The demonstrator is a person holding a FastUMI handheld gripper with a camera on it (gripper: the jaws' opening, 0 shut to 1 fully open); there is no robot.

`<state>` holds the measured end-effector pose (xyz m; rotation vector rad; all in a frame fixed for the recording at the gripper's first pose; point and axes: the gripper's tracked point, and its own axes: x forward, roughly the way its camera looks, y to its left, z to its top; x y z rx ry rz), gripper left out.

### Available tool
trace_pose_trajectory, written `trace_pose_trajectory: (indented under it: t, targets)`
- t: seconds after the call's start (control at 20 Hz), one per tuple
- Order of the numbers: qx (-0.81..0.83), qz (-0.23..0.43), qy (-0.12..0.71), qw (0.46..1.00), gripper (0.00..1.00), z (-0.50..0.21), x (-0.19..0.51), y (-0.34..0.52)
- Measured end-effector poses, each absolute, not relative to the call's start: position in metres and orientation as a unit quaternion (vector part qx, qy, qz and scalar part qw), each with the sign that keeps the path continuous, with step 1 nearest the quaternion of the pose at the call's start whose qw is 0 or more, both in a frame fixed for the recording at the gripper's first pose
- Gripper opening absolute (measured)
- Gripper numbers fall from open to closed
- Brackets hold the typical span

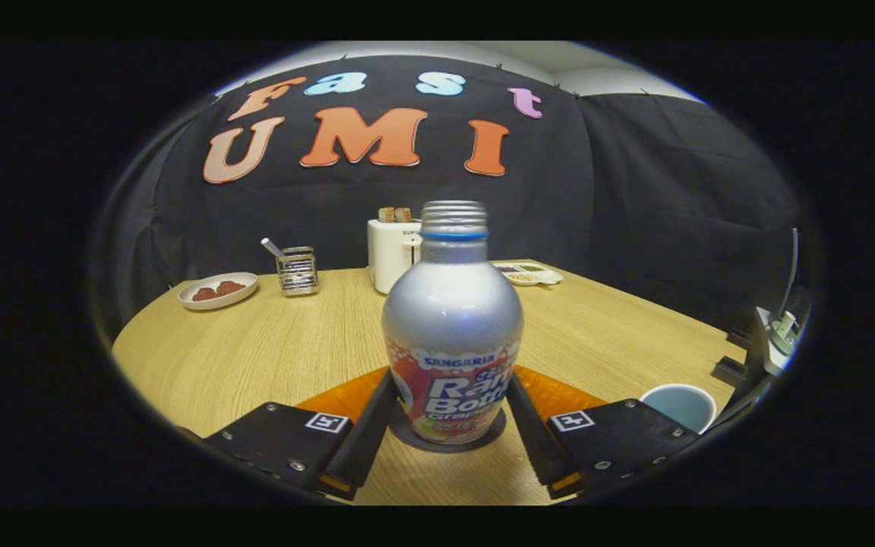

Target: Take the bottle from table, then pour the juice into the cup, finally place the bottle on the coaster

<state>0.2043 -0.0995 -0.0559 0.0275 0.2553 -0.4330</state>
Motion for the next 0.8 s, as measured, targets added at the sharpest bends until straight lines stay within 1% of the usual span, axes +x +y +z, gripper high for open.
trace_pose_trajectory:
  t: [0.05, 0.1, 0.2, 0.3, 0.5, 0.6, 0.8]
  targets:
    - [0.014, -0.208, 0.128, 0.97, 0.85, -0.055, 0.202, -0.096]
    - [0.016, -0.199, 0.127, 0.972, 0.92, -0.054, 0.2, -0.091]
    - [0.021, -0.18, 0.111, 0.977, 0.98, -0.049, 0.193, -0.082]
    - [0.026, -0.166, 0.088, 0.982, 0.98, -0.038, 0.181, -0.07]
    - [0.019, -0.098, 0.032, 0.995, 0.98, -0.005, 0.153, -0.032]
    - [0.016, -0.072, 0.017, 0.997, 0.98, 0.003, 0.134, -0.02]
    - [0.044, -0.045, 0.011, 0.998, 0.98, 0.008, 0.089, -0.007]
